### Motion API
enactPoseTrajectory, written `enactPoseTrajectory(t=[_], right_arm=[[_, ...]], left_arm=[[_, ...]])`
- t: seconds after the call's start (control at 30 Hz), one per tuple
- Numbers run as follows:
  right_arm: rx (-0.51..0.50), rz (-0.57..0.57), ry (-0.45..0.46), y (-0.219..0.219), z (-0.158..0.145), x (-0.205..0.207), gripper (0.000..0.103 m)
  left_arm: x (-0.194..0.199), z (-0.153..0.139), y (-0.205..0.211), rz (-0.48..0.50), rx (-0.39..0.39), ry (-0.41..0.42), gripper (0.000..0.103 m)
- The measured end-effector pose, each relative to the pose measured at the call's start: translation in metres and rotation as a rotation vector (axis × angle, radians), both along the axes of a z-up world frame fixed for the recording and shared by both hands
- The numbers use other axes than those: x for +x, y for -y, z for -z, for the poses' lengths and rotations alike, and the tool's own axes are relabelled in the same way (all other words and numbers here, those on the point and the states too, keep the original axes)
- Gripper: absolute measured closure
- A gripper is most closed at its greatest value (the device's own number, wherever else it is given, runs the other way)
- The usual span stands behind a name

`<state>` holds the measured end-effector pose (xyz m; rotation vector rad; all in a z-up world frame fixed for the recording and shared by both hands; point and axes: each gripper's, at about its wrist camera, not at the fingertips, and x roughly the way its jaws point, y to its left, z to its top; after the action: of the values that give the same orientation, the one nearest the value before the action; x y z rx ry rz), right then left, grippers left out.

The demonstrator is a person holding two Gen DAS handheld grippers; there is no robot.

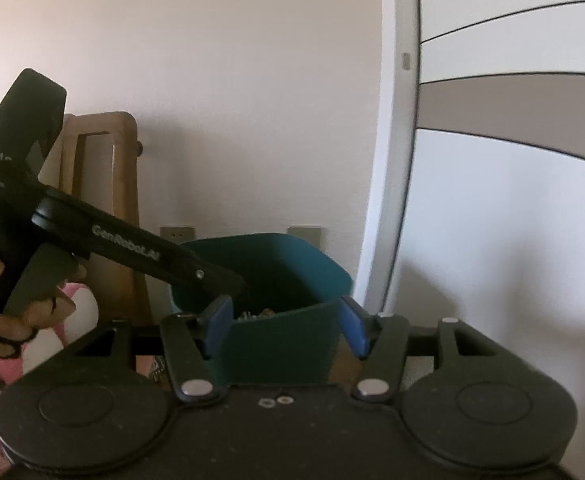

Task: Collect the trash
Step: 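Lower both tools back toward the floor trash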

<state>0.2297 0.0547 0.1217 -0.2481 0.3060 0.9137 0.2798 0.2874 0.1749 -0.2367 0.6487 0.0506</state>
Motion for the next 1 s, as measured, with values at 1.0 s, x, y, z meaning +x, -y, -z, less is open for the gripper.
enactPoseTrajectory(t=[1.0], right_arm=[[-0.157, 0.148, -0.214, 0.162, 0.105, -0.030, 0.041]], left_arm=[[-0.010, 0.132, 0.135, 0.171, -0.140, -0.175, 0.002]])
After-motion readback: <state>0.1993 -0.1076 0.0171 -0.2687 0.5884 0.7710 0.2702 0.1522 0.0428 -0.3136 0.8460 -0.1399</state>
